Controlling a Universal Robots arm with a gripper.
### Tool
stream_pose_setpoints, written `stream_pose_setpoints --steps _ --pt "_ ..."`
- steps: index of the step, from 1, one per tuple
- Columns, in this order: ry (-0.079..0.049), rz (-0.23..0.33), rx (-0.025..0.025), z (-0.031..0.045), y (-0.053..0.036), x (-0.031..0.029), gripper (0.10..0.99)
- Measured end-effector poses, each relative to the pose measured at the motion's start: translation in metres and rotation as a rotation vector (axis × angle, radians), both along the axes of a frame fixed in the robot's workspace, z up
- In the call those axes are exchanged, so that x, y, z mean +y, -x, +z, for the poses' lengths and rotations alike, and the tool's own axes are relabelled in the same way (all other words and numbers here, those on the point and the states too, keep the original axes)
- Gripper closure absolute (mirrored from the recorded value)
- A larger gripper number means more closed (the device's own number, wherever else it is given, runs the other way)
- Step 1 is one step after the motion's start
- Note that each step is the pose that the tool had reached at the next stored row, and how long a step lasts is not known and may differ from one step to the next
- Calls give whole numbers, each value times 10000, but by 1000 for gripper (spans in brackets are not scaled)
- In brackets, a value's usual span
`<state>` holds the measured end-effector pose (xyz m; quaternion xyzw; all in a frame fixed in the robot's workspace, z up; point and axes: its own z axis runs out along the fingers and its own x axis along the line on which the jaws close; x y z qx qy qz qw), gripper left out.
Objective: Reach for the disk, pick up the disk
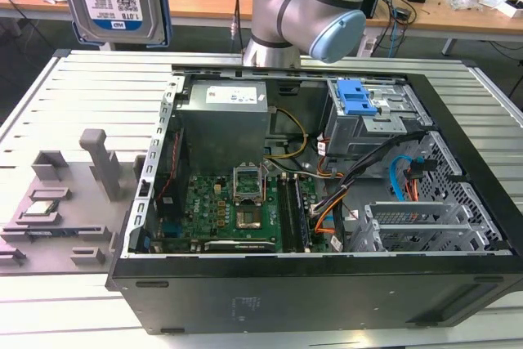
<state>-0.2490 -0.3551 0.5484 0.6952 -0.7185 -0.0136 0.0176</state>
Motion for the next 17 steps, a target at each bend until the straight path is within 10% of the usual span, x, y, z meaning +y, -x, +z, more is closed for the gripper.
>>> stream_pose_setpoints --steps 17 --pt "0 1 0 -46 -213 0 718"
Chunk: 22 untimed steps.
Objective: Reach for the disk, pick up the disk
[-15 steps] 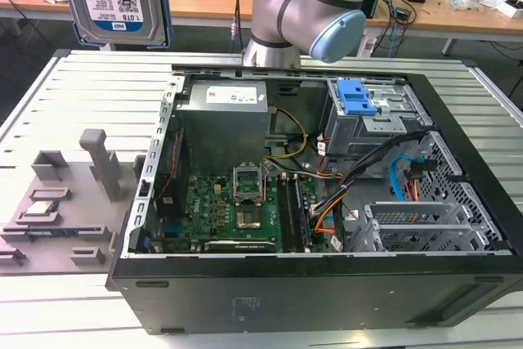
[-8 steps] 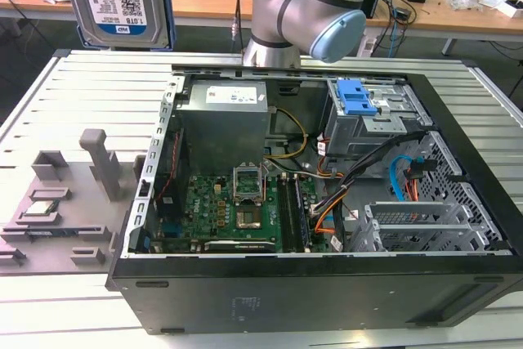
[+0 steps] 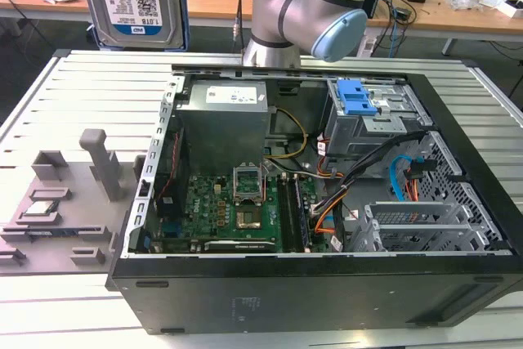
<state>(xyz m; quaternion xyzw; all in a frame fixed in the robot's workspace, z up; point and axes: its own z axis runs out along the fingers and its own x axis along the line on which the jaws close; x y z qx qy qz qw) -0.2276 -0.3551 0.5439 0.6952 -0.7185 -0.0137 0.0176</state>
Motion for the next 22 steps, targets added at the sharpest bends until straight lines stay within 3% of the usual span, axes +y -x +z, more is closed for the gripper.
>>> stream_pose_setpoints --steps 22 --pt "1 0 1 -14 -457 0 718"
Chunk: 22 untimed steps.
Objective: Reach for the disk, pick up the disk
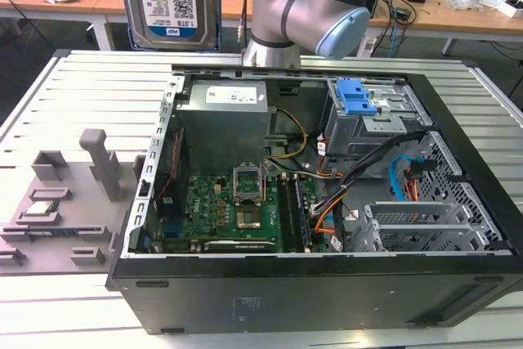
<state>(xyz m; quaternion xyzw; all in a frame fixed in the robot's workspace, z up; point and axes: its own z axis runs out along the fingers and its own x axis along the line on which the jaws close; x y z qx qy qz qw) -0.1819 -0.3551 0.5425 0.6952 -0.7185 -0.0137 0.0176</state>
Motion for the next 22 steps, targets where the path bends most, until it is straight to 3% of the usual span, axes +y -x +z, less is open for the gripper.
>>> stream_pose_setpoints --steps 6,9,13,15,18,22 --pt "-1 0 0 -6 -136 0 718" --pt "-114 -1 0 -15 -240 0 718" --pt "-116 98 1 -41 -377 0 718" --pt "-116 99 0 -56 -398 0 718" --pt "-116 99 0 -143 -456 -1 718" --pt "-116 99 0 -200 -460 -22 718"
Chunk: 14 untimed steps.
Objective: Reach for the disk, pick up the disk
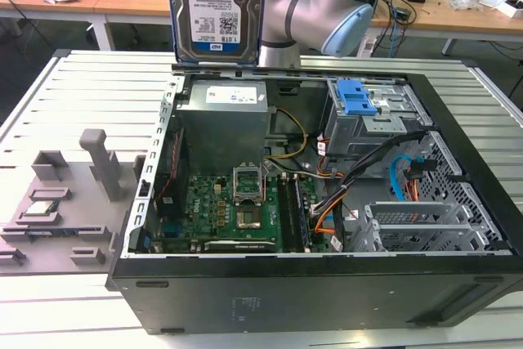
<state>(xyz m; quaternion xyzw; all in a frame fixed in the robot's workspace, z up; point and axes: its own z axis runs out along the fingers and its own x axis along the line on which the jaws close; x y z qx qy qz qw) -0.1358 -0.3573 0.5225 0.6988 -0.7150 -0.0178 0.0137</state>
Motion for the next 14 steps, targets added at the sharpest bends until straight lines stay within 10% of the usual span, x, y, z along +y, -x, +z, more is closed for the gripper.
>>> stream_pose_setpoints --steps 14 --pt "0 0 0 -78 0 -269 718"
